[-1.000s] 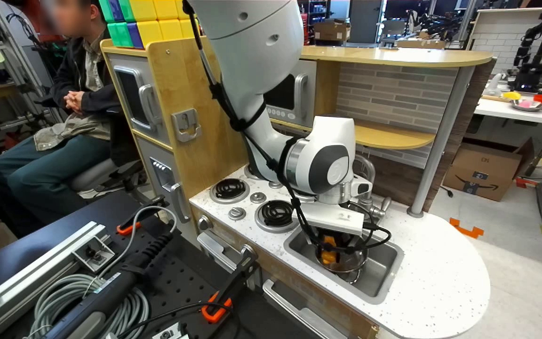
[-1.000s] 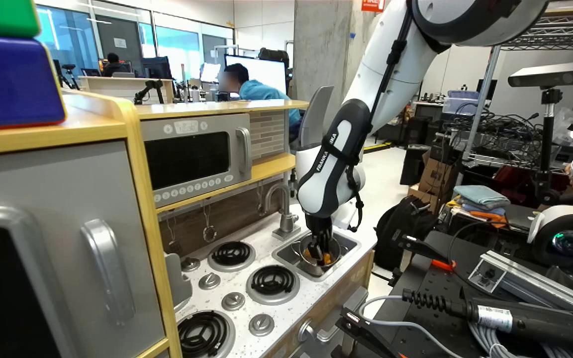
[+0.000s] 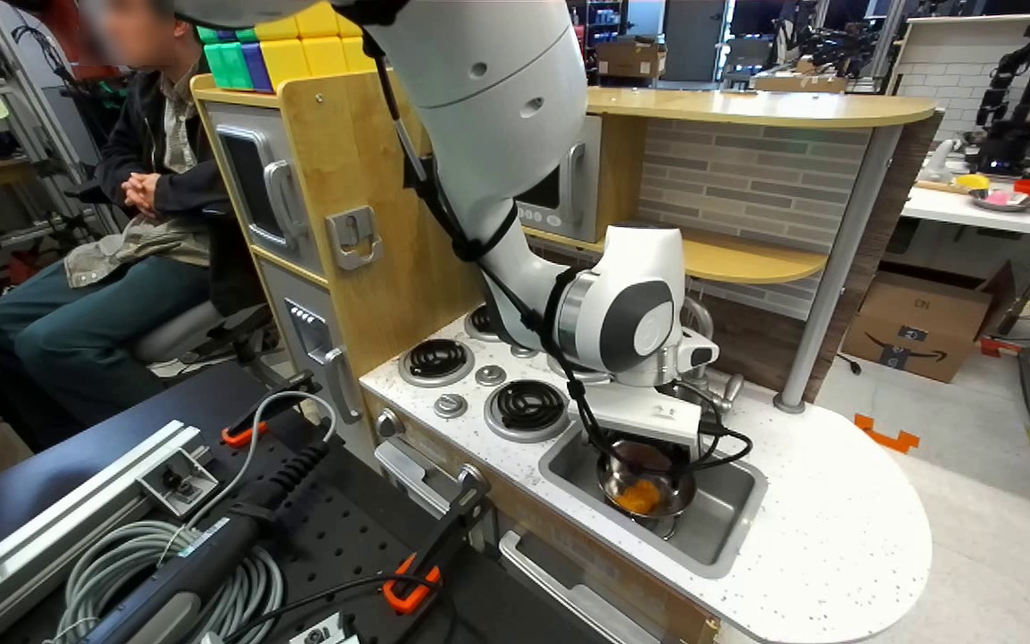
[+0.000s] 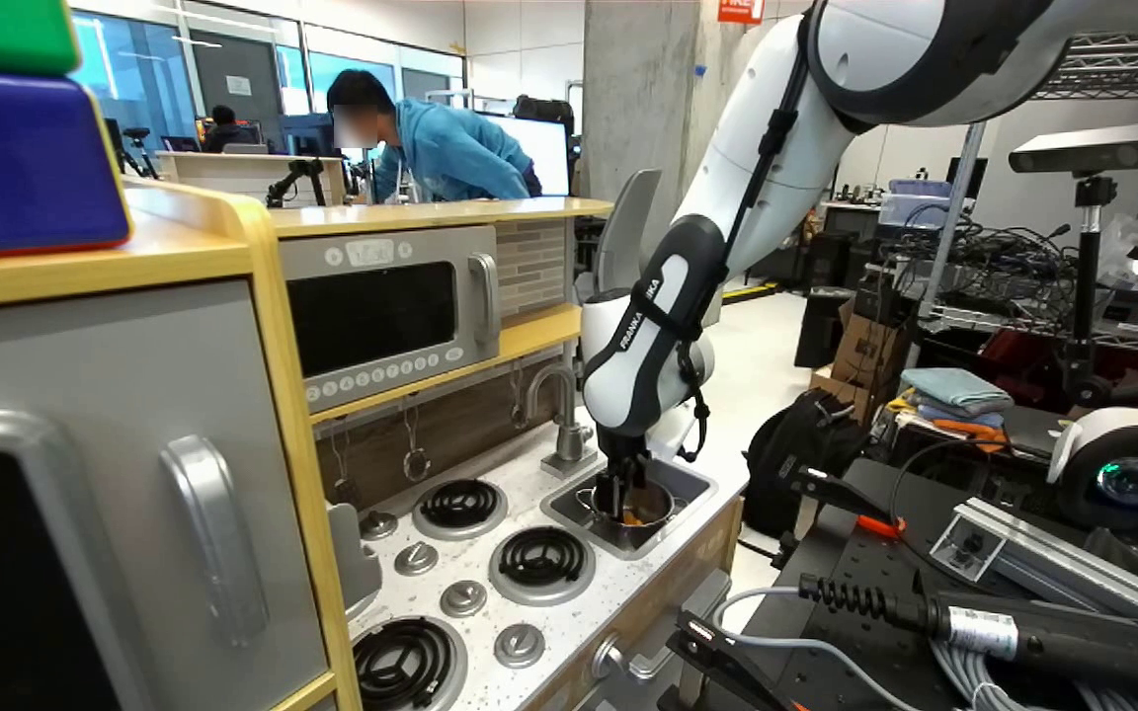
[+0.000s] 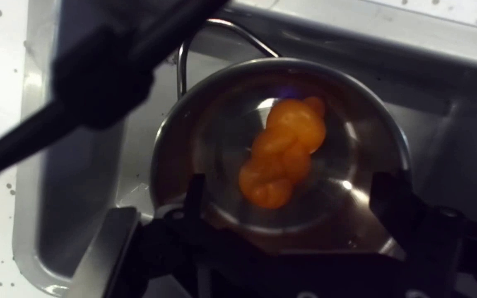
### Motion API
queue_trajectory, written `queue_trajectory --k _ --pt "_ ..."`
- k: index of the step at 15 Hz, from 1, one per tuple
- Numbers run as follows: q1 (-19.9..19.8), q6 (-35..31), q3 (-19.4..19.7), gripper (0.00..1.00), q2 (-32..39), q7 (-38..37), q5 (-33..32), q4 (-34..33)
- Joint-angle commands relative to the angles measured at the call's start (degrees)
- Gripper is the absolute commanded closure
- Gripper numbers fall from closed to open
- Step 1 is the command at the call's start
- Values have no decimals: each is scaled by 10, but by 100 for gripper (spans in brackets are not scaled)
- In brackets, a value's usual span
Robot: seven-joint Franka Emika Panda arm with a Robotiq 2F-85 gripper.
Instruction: Put the thing on the stovetop inside the pot in the sink
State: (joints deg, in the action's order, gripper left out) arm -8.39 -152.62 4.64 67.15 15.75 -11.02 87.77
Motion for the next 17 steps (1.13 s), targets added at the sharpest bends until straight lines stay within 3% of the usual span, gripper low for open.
queue_trajectory --k 1,8,12,14,15,17 --pt "-28 -51 -23 0 -46 26 1 58" --pt "-99 -168 -88 0 -108 74 3 157" --pt "-211 -146 -204 0 -143 169 10 212" --pt "-245 -126 -237 0 -150 192 17 224" --pt "-199 -147 -196 0 -121 158 13 188" --pt "-225 -140 -218 0 -131 180 18 202"
